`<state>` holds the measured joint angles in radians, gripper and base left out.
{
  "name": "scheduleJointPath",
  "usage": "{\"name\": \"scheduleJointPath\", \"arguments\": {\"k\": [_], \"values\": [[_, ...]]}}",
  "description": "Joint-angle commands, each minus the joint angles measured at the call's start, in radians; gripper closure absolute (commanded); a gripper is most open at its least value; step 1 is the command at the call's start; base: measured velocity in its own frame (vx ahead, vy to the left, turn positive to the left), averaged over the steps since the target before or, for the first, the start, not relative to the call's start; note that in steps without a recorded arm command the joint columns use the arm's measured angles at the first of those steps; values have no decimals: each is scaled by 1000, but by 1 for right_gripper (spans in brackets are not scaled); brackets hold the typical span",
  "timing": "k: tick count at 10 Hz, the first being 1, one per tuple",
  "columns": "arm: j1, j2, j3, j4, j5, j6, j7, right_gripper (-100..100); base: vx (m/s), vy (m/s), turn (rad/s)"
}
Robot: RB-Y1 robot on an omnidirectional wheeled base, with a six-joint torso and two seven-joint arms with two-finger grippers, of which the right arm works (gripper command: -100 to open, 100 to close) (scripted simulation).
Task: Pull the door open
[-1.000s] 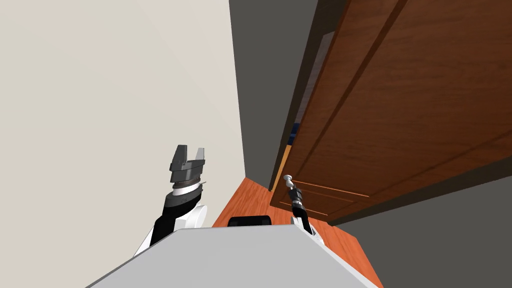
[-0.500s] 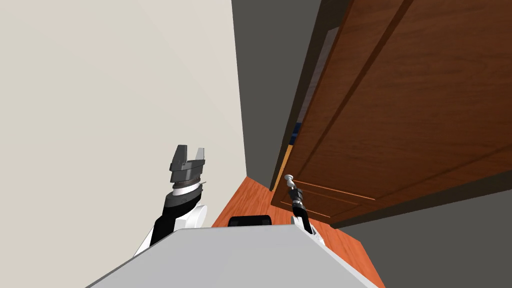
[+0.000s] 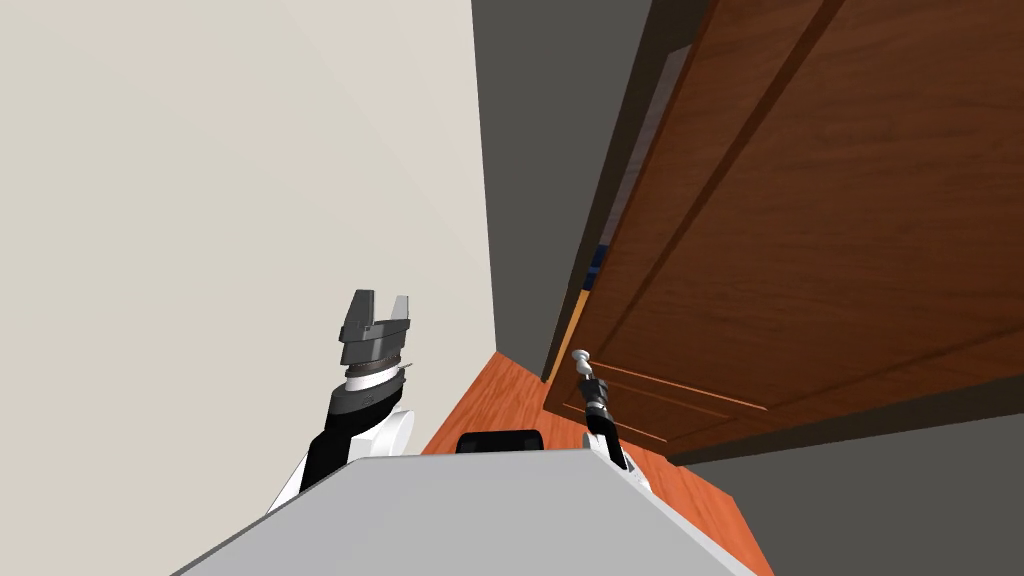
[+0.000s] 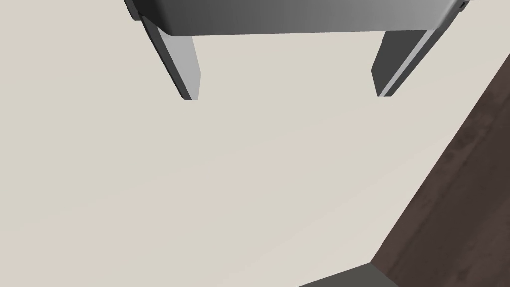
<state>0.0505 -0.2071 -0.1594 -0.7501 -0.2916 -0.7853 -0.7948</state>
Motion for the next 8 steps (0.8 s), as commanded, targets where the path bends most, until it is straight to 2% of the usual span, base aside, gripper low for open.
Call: {"name": "scheduleJointPath", "arguments": {"k": [1, 2, 3, 8], "values": [[-20, -7, 4, 1, -16, -22, -50, 100, -26, -4, 115], [-22, -10, 6, 5, -30, -23, -77, 100, -33, -7, 136], [-18, 0, 12, 32, -36, -14, -101, -100, -76, -22, 56], [-17, 26, 28, 2, -73, -9, -202, -100, -105, 11, 44]]}}
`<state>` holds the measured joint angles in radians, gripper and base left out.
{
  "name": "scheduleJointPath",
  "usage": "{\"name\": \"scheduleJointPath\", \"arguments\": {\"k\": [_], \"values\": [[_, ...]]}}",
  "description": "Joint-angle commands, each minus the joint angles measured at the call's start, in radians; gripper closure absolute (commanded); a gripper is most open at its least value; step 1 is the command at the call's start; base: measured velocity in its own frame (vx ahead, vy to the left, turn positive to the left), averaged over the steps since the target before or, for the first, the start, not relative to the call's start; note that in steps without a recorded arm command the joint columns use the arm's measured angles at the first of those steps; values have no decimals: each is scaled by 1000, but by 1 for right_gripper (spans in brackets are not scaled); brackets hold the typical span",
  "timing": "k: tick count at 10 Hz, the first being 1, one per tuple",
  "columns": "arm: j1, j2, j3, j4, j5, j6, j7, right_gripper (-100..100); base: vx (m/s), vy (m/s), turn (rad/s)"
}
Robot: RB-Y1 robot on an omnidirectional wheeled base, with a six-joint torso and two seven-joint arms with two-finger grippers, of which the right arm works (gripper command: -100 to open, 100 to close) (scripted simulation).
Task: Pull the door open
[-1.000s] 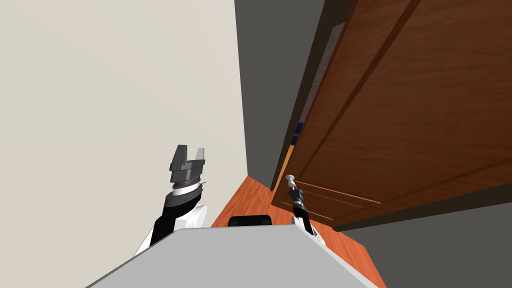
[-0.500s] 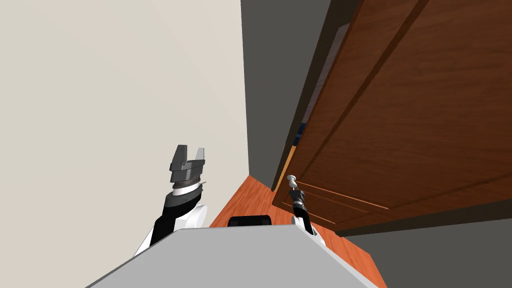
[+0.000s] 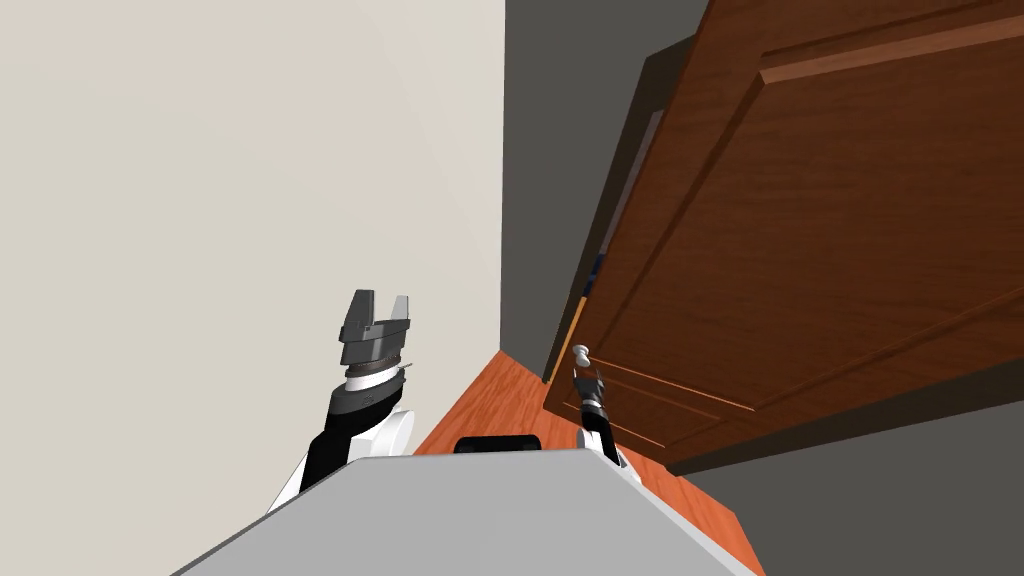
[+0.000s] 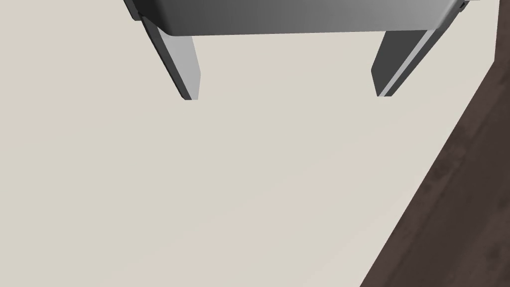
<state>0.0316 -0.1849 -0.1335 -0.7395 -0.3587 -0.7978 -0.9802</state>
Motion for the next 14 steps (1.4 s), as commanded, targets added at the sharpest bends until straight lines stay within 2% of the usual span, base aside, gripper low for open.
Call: {"name": "scheduleJointPath", "arguments": {"k": [1, 9, 14], "values": [[3, 9, 6, -16, -14, 5, -41, -100, -89, -13, 53], [6, 59, 37, -76, -85, 15, -239, -100, -98, -13, 43], [7, 83, 52, -105, -119, 20, -334, -100, -85, -13, 33]]}}
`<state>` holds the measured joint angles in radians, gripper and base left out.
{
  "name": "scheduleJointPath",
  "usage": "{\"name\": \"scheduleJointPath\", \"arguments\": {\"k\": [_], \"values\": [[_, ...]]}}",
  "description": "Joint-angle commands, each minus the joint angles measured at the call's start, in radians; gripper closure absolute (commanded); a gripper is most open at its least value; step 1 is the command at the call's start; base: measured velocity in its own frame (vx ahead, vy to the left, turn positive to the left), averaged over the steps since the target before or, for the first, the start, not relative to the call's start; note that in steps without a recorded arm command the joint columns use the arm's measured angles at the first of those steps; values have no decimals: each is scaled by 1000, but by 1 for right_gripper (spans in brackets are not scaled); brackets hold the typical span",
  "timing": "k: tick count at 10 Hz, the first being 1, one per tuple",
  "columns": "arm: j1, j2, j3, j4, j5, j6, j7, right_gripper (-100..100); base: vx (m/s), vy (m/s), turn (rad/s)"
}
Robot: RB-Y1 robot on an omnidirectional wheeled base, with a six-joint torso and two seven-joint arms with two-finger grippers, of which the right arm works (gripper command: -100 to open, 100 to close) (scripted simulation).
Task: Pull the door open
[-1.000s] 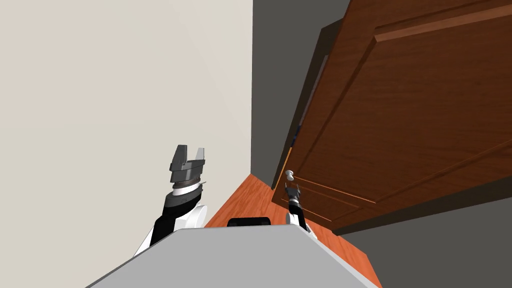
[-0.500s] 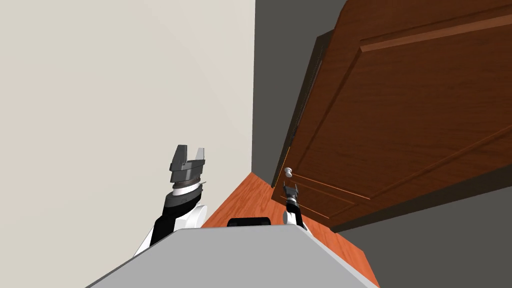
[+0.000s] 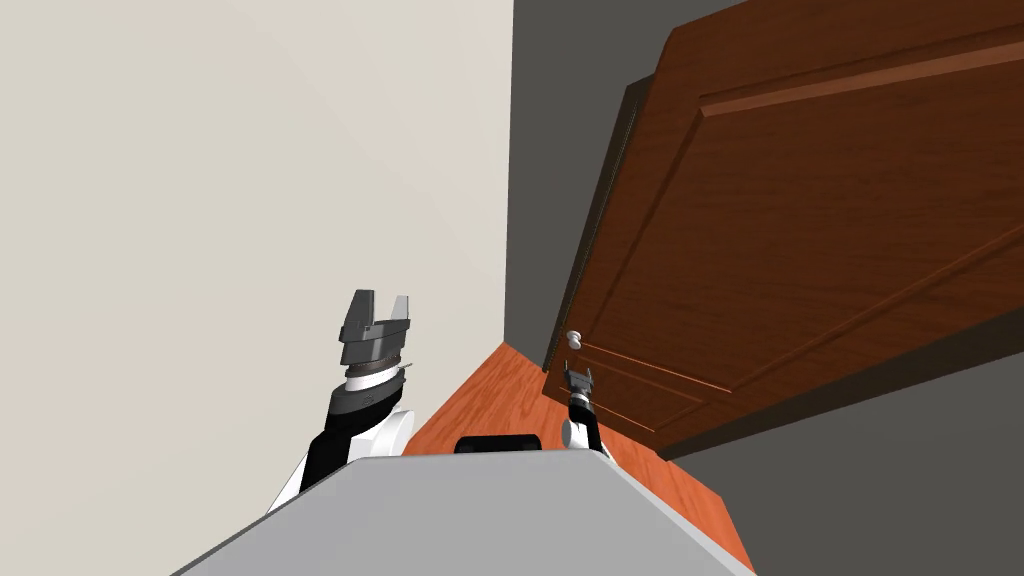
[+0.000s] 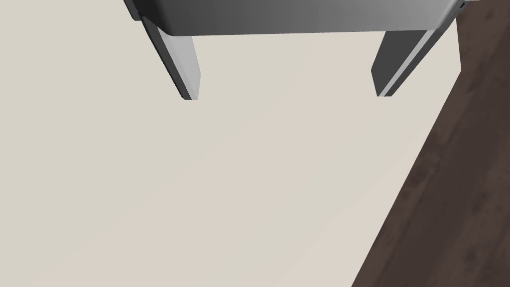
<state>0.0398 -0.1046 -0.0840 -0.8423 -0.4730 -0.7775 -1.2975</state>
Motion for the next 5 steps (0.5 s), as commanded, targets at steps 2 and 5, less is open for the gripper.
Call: {"name": "scheduleJointPath", "arguments": {"k": [2, 5], "values": [[9, -23, -4, 7, -6, -5, -29, -100, 30, -5, 46], [28, -73, -14, 24, -17, -16, -80, -100, 206, -13, 88]]}}
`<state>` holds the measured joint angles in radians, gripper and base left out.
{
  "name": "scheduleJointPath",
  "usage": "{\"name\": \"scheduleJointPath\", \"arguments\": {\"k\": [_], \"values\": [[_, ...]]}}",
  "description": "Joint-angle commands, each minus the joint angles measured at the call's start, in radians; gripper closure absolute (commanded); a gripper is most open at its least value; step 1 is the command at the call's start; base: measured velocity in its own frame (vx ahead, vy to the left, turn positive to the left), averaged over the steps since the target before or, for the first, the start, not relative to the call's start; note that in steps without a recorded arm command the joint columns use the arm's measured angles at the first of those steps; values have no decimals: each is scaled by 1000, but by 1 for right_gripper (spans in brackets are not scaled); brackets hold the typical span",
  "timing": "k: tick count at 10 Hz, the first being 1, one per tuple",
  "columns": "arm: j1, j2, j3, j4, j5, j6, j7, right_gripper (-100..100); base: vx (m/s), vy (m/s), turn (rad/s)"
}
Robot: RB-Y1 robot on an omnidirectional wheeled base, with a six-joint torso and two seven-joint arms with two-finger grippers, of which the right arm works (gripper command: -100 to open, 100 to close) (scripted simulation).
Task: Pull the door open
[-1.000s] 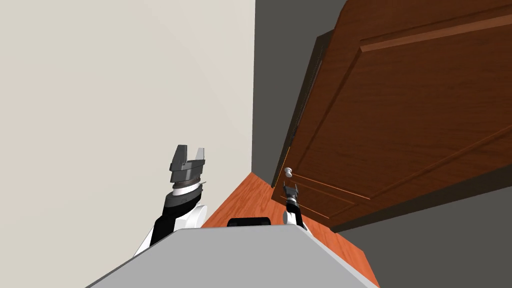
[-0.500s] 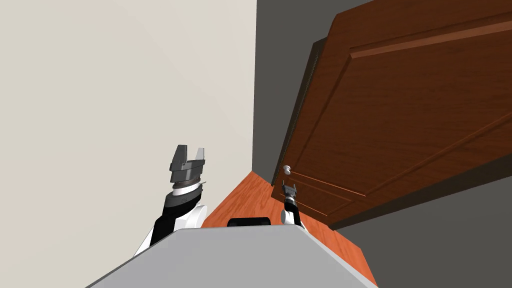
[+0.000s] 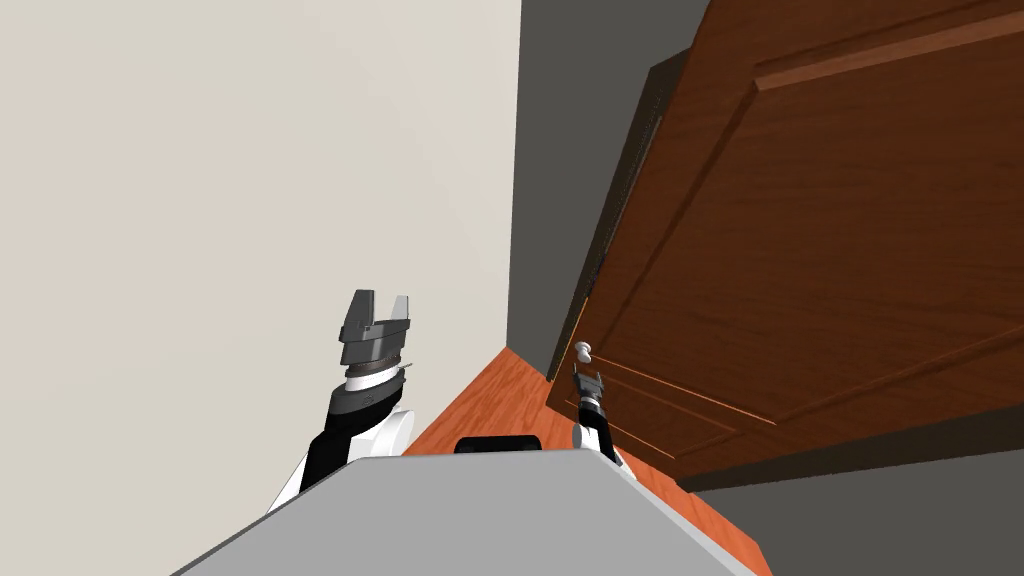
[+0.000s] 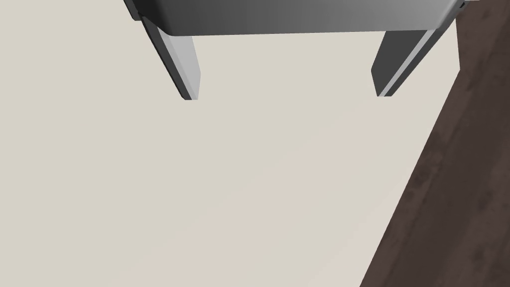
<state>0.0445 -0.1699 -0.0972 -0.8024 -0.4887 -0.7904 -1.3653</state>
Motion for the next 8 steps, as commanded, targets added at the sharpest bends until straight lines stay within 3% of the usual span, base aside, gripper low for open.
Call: {"name": "scheduleJointPath", "arguments": {"k": [1, 3, 4, 5, 8], "values": [[31, -28, -5, -9, -6, -8, -34, -100, 212, -11, 124], [44, -63, -11, 2, -14, -15, -70, -100, 220, -23, 83], [45, -55, -9, -7, -11, -11, -58, -100, 84, -17, 14], [45, -55, -9, -7, -11, -11, -58, 100, -8, -3, -31], [45, -55, -9, -7, -11, -11, -58, 100, -26, 2, 8]]}}
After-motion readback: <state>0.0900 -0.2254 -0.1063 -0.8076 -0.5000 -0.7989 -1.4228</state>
